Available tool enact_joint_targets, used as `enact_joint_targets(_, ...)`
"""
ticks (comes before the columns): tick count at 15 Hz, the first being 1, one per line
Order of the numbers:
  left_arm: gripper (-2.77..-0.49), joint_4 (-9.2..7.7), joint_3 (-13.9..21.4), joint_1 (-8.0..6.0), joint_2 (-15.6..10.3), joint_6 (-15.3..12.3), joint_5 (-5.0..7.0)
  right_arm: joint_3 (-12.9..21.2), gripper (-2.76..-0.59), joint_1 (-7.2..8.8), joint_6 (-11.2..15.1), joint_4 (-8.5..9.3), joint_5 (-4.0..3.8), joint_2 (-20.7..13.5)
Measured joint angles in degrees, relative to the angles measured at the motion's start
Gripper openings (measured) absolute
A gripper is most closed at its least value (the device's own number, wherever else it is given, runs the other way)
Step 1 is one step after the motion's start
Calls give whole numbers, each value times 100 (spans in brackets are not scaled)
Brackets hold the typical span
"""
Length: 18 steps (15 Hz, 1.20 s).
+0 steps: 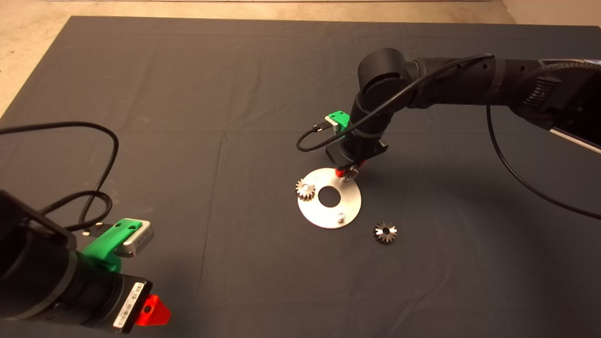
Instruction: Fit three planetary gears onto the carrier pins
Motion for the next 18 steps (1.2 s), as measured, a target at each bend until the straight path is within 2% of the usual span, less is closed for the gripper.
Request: enact_joint_targets(18, -78, -1, 0, 0, -18, 0, 0, 44, -229, -49, 5, 0, 0, 30)
